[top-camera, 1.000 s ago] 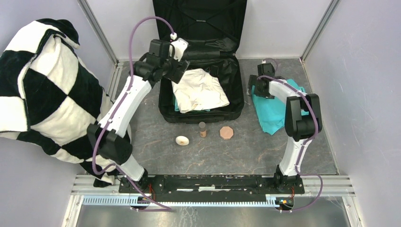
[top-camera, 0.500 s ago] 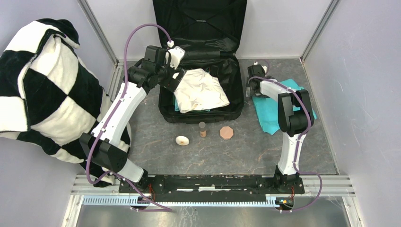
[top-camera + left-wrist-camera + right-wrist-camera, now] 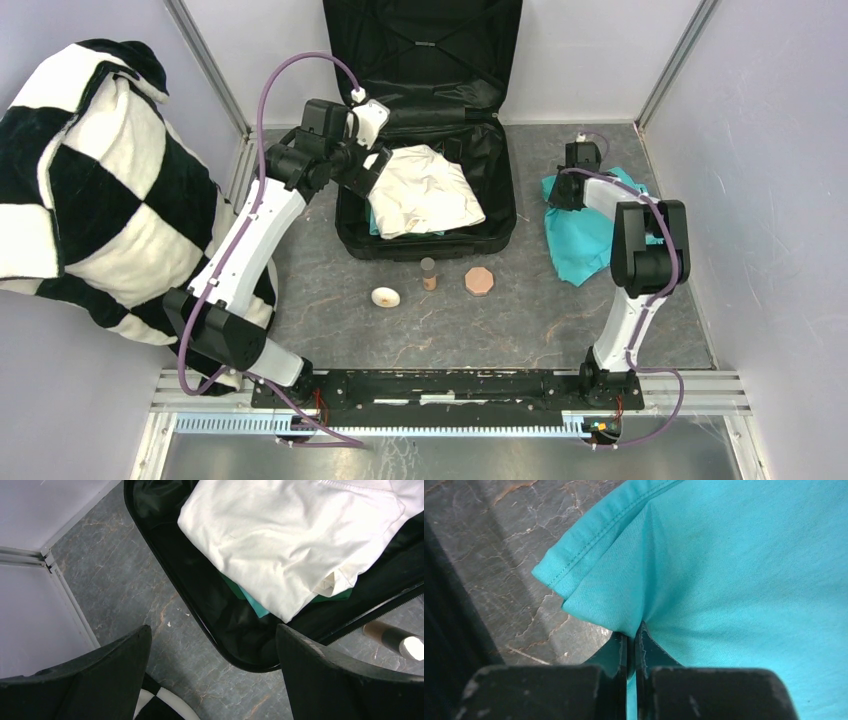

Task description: Pack the luggage

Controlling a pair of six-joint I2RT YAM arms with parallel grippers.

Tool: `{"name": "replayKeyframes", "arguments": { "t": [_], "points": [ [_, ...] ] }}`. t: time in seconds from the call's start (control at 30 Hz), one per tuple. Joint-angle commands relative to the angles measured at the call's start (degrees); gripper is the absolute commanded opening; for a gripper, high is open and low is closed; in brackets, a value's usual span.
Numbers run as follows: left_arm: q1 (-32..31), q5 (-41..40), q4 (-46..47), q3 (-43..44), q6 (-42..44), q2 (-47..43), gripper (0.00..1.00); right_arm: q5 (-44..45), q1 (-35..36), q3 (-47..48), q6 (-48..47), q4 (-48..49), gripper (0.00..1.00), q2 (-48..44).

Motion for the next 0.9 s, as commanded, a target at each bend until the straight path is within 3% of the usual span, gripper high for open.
{"name": "replayKeyframes", "arguments": {
  "t": [0.0, 0.23, 0.5, 0.7, 0.87],
  "points": [
    [0.2, 1.2, 0.2, -1.1, -0.1, -3.2, 1.00, -13.0, -2.2, -2.6, 3.1, 1.6, 0.00, -4.7],
    [0.1, 3.0, 0.5, -5.7, -1.2, -4.6, 1.00, -26.7, -2.3, -4.2, 8.9, 9.3, 0.00, -16.1],
    [0.2, 9.6, 2.5, -13.5, -2.4, -5.4, 1.00, -27.9, 4.6, -3.4, 12.3, 10.7, 0.00, -25.7],
    [0.2, 11.8, 3.3, -15.9, -3.3, -5.2, 1.00, -30.2, 11.6, 6.1, 15.4, 11.3, 0.00, -21.9],
    [0.4, 19.6, 5.6, -17.7, -3.7, -9.0, 1.00, -34.3, 16.6, 15.1, 23.0, 14.8, 0.00, -13.2]
  ]
}}
